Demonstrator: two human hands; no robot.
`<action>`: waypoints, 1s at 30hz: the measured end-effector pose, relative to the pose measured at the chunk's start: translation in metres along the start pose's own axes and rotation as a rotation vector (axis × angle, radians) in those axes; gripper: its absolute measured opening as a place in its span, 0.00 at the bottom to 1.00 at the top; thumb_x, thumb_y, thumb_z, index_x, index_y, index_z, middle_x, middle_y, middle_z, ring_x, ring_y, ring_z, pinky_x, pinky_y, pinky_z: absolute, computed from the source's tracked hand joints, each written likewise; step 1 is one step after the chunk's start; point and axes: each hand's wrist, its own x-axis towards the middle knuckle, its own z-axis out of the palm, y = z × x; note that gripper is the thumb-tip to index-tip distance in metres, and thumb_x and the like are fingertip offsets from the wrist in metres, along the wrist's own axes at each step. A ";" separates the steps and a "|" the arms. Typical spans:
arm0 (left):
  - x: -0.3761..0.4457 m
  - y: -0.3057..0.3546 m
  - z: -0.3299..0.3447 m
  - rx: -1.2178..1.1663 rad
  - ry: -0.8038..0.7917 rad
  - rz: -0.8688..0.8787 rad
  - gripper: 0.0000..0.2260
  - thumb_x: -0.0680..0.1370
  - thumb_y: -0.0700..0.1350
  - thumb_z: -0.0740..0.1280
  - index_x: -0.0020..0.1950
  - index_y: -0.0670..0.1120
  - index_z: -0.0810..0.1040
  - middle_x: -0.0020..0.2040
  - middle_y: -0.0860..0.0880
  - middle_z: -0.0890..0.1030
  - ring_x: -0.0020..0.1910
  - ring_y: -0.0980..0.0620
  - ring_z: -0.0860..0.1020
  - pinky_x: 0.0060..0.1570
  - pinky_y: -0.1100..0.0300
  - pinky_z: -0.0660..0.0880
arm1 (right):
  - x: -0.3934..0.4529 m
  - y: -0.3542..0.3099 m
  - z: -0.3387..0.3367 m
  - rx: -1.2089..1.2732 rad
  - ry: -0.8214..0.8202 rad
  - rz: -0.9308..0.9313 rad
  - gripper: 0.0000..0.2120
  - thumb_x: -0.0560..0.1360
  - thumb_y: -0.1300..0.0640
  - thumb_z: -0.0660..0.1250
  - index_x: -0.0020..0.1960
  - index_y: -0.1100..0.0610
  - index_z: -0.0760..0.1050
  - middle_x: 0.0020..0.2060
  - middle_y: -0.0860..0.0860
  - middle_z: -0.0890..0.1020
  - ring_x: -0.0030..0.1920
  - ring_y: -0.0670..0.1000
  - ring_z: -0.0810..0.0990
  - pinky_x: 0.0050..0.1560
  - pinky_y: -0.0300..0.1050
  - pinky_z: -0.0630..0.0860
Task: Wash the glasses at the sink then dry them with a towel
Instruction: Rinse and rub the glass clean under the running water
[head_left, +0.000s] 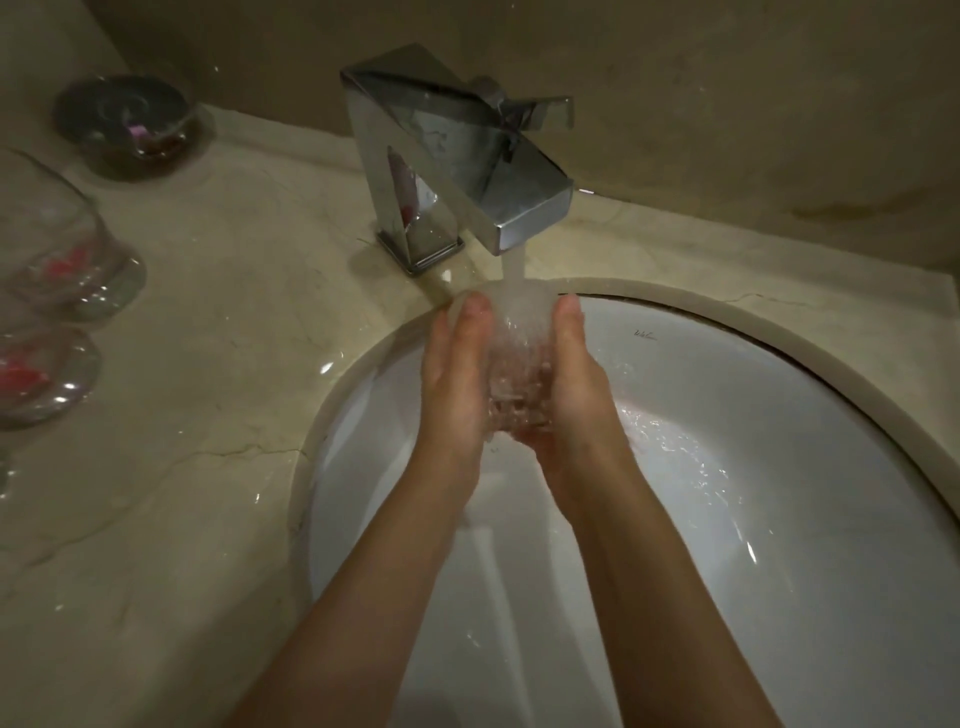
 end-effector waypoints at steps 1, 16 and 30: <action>-0.001 0.001 0.002 0.014 0.017 0.031 0.29 0.74 0.60 0.66 0.69 0.44 0.72 0.61 0.44 0.80 0.49 0.57 0.82 0.43 0.65 0.78 | -0.002 0.003 0.003 -0.054 0.016 -0.043 0.36 0.66 0.21 0.54 0.54 0.49 0.79 0.51 0.50 0.84 0.51 0.51 0.84 0.55 0.56 0.79; -0.006 -0.008 0.003 -0.064 0.007 0.012 0.29 0.72 0.60 0.69 0.71 0.53 0.69 0.67 0.45 0.76 0.55 0.52 0.80 0.41 0.64 0.78 | -0.009 0.006 0.011 -0.062 0.220 -0.113 0.28 0.64 0.28 0.65 0.48 0.49 0.66 0.44 0.47 0.80 0.44 0.43 0.81 0.49 0.45 0.79; -0.008 0.001 0.009 0.057 0.011 0.053 0.15 0.77 0.53 0.68 0.63 0.60 0.72 0.60 0.51 0.79 0.54 0.52 0.82 0.46 0.61 0.79 | -0.010 0.002 0.004 0.029 0.184 -0.024 0.32 0.60 0.27 0.64 0.50 0.52 0.70 0.46 0.51 0.82 0.45 0.49 0.84 0.48 0.52 0.82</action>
